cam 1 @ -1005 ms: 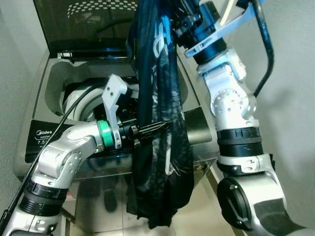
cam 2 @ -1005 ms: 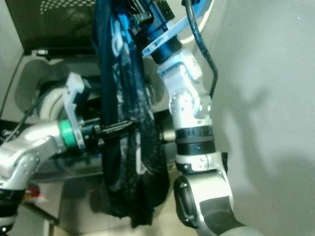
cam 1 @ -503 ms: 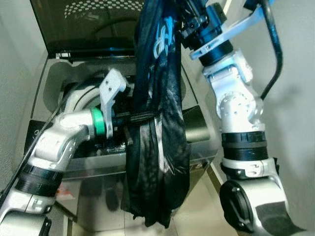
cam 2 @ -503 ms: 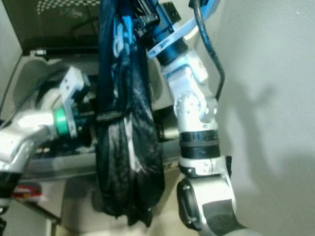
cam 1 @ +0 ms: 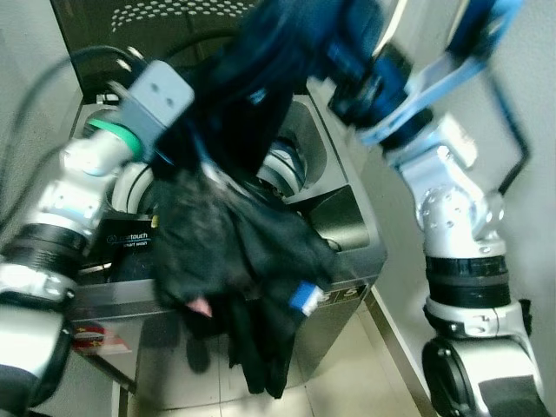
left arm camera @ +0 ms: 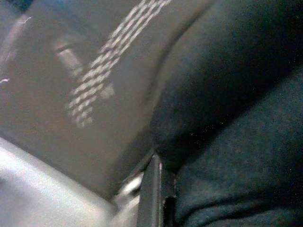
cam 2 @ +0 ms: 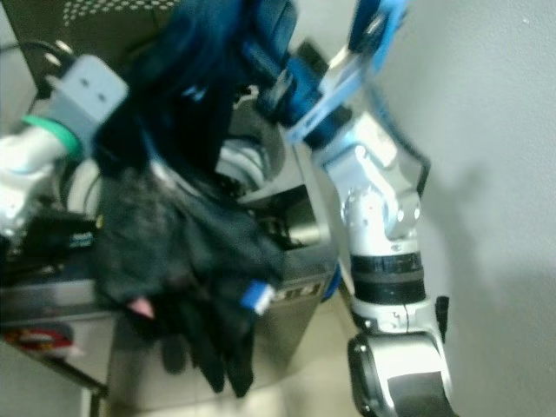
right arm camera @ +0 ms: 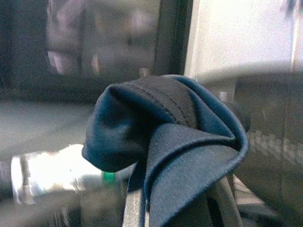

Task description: Clothes washing

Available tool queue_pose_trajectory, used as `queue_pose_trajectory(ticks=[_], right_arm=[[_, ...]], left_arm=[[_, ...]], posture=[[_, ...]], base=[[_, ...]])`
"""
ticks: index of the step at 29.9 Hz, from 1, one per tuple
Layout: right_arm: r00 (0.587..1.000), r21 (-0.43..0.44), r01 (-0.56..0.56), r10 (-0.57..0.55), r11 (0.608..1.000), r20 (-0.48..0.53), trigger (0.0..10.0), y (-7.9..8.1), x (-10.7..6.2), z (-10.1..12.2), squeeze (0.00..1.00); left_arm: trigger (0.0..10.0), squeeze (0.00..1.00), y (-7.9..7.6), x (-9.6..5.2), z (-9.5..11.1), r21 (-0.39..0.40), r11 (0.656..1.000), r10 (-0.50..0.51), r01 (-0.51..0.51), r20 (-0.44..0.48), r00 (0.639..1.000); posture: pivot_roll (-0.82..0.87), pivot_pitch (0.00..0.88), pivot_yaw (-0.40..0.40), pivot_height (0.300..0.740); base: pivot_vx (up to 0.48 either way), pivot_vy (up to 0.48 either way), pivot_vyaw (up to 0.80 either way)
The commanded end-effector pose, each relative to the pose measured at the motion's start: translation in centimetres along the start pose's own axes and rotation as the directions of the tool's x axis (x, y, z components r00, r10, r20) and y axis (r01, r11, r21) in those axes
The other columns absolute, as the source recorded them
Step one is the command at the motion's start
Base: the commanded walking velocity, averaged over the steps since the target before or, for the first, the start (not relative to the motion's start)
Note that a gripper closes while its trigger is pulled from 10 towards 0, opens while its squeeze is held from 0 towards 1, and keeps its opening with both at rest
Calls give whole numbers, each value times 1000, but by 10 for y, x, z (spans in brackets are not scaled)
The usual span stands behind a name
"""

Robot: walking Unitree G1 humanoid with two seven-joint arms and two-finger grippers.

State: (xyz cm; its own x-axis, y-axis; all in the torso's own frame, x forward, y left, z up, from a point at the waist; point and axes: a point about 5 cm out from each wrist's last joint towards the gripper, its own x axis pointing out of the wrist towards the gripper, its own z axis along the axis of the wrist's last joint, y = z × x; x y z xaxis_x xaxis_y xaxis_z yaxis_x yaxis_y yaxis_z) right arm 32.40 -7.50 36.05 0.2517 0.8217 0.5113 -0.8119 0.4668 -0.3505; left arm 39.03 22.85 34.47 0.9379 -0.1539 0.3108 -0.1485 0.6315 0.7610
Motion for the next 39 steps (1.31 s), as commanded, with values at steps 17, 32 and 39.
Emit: queue_pose_trajectory(ticks=[17,32,39], right_arm=[[842,-335,136,-287,932,-457,10000,25,22,-120,0],[924,-227,181,-244,957,-293,10000,6,32,-88,1000],[926,-258,-199,95,945,-366,10000,-2,3,-53,0]], left_arm=[[10000,0,-39,-13,-16,-112,895,-421,432,110,900],[10000,0,-36,-17,-16,-216,860,-430,463,183,884],[10000,0,-15,-15,-31,-194,943,-264,271,62,962]], posture=[[121,166,11,740],[128,163,0,740],[116,153,6,740]], base=[[0,0,0],[0,0,0],[0,0,0]])
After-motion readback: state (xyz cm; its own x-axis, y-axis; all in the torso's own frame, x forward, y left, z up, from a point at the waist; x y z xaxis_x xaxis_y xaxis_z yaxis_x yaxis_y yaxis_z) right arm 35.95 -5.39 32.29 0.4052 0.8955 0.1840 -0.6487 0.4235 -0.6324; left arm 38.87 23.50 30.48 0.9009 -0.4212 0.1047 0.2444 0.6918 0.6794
